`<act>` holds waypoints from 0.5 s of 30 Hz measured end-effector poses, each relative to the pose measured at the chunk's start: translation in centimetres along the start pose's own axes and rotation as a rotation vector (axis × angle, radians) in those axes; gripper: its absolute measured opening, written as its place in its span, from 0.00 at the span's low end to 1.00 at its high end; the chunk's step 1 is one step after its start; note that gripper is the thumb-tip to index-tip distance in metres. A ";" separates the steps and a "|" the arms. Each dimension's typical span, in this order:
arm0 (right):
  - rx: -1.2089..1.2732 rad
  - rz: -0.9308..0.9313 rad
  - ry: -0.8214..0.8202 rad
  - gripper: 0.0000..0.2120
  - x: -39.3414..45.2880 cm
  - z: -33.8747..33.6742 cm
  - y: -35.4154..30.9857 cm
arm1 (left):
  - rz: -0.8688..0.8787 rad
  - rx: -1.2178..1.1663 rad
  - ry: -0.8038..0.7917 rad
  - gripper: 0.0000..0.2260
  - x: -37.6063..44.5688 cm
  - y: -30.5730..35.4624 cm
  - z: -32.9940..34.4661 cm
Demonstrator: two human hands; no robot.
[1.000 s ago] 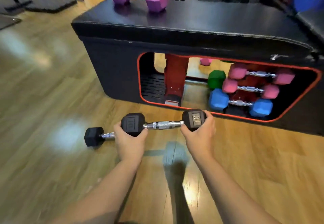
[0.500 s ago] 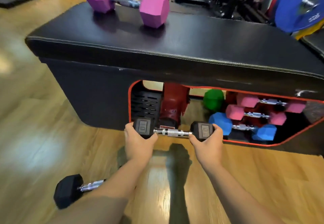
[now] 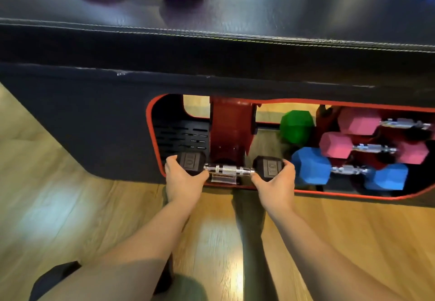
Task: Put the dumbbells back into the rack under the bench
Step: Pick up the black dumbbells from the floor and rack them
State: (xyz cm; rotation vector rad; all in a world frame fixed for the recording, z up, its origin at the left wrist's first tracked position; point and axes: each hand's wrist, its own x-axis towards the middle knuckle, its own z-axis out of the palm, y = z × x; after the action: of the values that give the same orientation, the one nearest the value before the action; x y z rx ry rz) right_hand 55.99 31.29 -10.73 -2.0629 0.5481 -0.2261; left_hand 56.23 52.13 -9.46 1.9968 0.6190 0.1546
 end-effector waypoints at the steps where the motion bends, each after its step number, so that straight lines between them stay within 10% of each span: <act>1: -0.007 0.000 -0.002 0.43 0.4 0.3 0.1 | -0.013 -0.003 0.004 0.39 0.3 -0.2 0.2; 15: -0.052 0.018 0.028 0.44 3.4 2.9 0.6 | -0.043 -0.047 -0.009 0.40 4.3 -1.5 2.8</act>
State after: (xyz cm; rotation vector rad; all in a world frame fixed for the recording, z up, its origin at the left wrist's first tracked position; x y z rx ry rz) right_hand 59.90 31.61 -12.99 -2.1067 0.5950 -0.2327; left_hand 60.39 52.52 -12.76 1.9366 0.6461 0.1330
